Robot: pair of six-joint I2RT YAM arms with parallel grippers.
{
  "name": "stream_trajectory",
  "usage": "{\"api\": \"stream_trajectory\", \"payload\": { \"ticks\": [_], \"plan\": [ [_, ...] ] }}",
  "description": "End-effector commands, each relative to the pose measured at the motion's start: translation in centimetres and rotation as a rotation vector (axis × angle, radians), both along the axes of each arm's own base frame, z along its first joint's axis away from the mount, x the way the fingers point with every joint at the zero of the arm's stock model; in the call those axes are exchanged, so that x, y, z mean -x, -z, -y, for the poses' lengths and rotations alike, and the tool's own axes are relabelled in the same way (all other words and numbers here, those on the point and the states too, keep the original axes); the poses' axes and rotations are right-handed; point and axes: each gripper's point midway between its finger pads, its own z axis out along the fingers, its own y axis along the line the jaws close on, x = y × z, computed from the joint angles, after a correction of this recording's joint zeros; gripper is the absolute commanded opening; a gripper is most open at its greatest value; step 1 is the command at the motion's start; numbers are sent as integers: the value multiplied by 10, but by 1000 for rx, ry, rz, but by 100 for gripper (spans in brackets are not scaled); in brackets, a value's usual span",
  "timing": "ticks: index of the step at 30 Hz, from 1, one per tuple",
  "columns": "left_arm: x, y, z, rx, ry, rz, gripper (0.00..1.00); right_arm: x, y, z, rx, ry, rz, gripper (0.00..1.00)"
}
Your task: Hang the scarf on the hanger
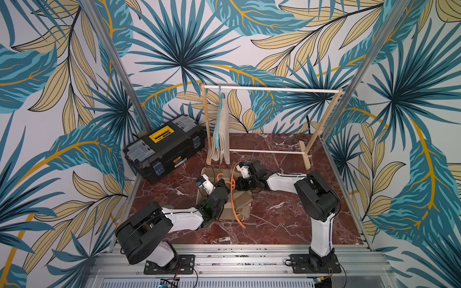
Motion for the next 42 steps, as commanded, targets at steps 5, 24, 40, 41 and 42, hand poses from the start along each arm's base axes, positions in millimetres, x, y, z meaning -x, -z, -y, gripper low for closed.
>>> {"api": "stream_trajectory", "payload": {
  "ticks": [5,24,40,41,42],
  "plan": [
    [8,-23,3,2,-97,-8,0,35,7,9,14,-34,-156,0],
    [9,-23,1,-142,-118,-1,0,32,-79,57,82,-10,60,49],
    [10,-39,16,-139,-110,20,0,70,-77,18,153,-107,143,63],
    [10,-40,17,-135,-111,23,0,71,-74,16,151,-110,139,57],
    [11,-41,18,-137,-110,24,0,71,-73,14,145,-111,138,50]
  ]
}}
